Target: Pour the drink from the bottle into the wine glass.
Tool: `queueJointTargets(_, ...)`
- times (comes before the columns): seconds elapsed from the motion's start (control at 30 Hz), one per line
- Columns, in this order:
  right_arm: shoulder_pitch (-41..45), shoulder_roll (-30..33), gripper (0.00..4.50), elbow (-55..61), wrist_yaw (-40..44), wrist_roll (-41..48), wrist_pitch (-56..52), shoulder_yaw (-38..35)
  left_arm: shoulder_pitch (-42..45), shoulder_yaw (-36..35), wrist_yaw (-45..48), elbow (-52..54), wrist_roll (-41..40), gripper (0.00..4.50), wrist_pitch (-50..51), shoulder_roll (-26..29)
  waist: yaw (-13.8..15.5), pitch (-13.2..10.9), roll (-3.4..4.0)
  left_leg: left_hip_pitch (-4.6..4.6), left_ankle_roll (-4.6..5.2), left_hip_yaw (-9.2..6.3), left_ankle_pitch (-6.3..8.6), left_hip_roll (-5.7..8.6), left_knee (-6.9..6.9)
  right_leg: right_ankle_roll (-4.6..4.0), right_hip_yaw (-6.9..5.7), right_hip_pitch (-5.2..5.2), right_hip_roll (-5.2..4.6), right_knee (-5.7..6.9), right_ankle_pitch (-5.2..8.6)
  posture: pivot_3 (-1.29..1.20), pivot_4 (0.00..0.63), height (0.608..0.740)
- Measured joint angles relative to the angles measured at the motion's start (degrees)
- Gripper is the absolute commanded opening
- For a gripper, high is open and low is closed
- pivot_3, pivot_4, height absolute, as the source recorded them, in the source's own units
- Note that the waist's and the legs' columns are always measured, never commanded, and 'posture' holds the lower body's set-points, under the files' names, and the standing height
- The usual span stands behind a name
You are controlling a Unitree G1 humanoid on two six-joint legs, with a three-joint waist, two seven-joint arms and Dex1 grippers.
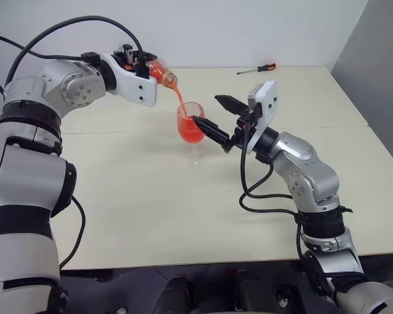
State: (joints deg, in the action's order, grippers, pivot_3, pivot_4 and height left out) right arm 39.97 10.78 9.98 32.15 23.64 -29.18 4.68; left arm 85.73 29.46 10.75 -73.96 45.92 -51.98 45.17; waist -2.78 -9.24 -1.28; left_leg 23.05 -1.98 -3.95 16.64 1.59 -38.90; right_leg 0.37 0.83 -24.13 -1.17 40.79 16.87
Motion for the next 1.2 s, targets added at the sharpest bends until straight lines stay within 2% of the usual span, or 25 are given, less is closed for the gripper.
queueJointTargets(0.43, 0.0, 0.07, 4.5, 0.0, 0.0, -0.45, 0.01, 0.01, -0.02, -0.44, 2.03, -0.16, -1.5, 1.28, -0.28, -0.64, 0.0, 0.0, 0.0, 0.0, 0.0, 0.0, 0.0, 0.0, -0.01, 0.0, -0.01, 0.0, 0.0, 0.0, 0.0, 0.0, 0.15, 0.74)
queueJointTargets(0.77, 0.0, 0.39, 4.5, -0.03, -0.01, -2.06, 0.01, 0.0, -2.62, -6.26, 15.22, -0.28, -11.65, 1.28, 0.63, -2.97, -0.37, 0.0, 0.0, -0.01, -0.01, -0.01, -0.01, -0.01, -0.02, 0.0, 0.0, -0.01, 0.0, 0.04, 0.0, 0.0, 0.15, 0.74)
queueJointTargets(1.2, 0.11, 0.42, 4.5, -0.31, 0.08, -2.16, 0.02, -0.04, -3.34, -19.39, 30.48, -0.47, -28.16, 1.28, 12.47, -7.47, -0.47, 0.0, 0.0, 0.0, -0.01, -0.04, -0.01, -0.01, -0.05, 0.0, -0.04, 0.0, 0.0, 0.05, 0.0, 0.0, 0.15, 0.74)
